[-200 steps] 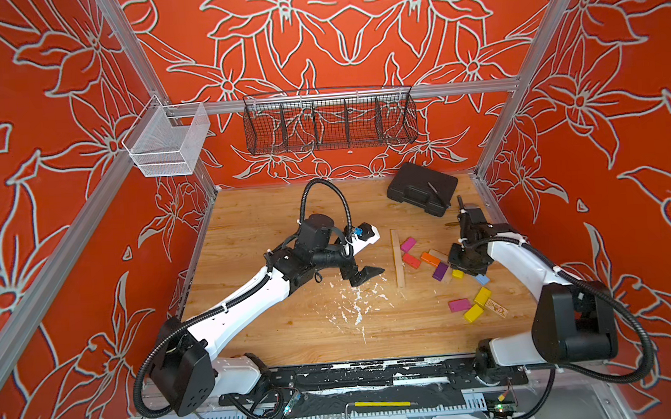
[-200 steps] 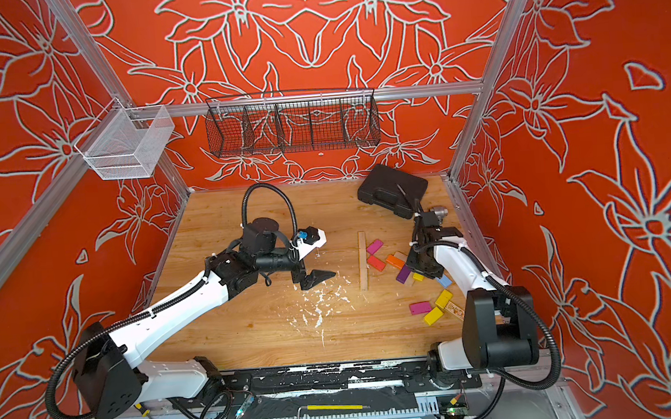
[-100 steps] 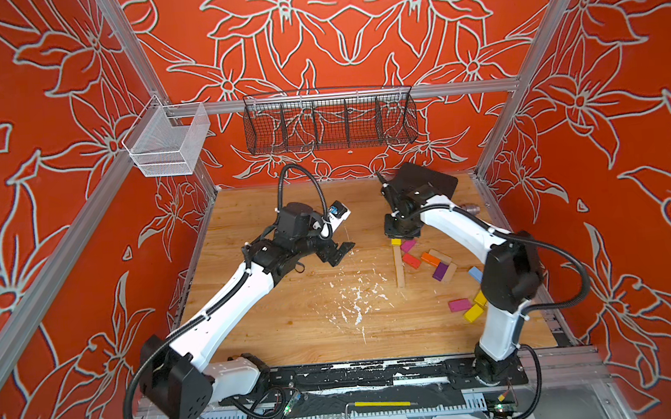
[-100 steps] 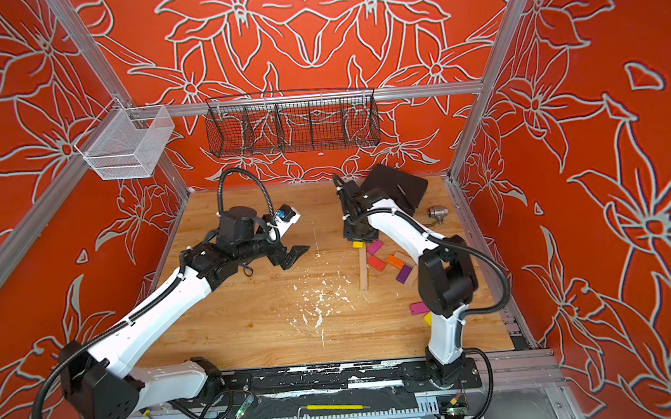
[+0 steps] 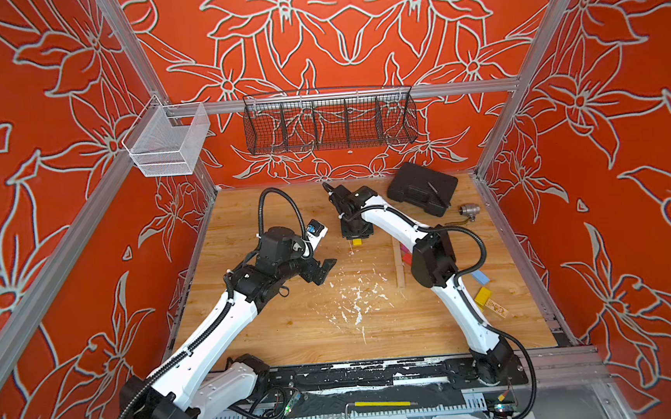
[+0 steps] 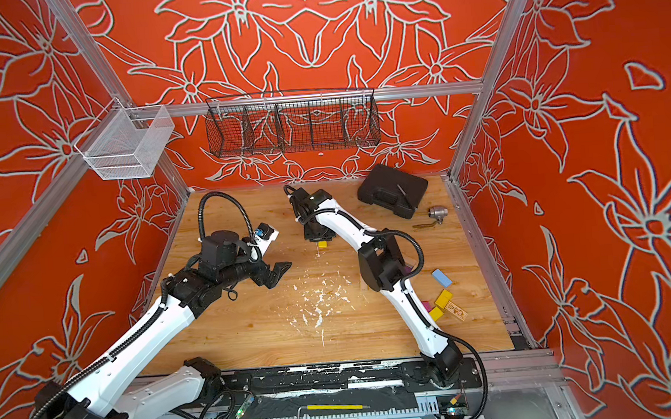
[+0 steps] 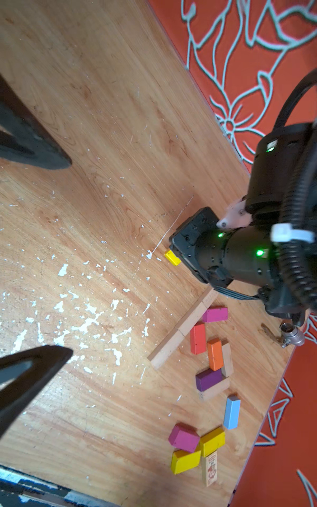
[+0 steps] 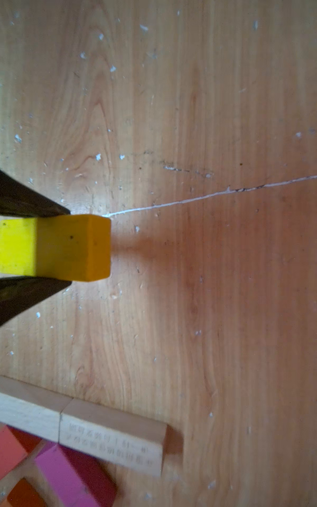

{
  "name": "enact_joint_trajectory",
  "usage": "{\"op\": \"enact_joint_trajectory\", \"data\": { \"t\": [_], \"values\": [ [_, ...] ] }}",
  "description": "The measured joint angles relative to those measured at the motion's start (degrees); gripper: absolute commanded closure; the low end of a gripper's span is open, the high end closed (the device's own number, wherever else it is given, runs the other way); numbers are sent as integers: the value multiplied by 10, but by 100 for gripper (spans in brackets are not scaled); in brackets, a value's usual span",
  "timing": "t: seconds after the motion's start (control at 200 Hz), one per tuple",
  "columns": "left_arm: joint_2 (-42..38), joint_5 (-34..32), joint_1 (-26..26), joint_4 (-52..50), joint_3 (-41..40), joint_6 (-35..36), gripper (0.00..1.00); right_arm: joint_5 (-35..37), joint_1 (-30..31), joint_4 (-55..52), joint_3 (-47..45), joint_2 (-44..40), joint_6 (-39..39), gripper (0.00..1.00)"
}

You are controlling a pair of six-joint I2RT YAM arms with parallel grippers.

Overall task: Assemble the letter k with building blocks
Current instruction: Place the building block at the center of the board.

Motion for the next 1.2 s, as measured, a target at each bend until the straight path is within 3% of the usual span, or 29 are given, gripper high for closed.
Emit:
{"op": "enact_joint_trajectory", "data": {
  "t": [0.636,1.196],
  "values": [
    [-19,16,7,7,-4,-9,3,-22,-4,11,34,52,31,69],
    [-19,25,13,12,-5,-13,3,-51,-5,23,35,56,37,45]
  ]
}}
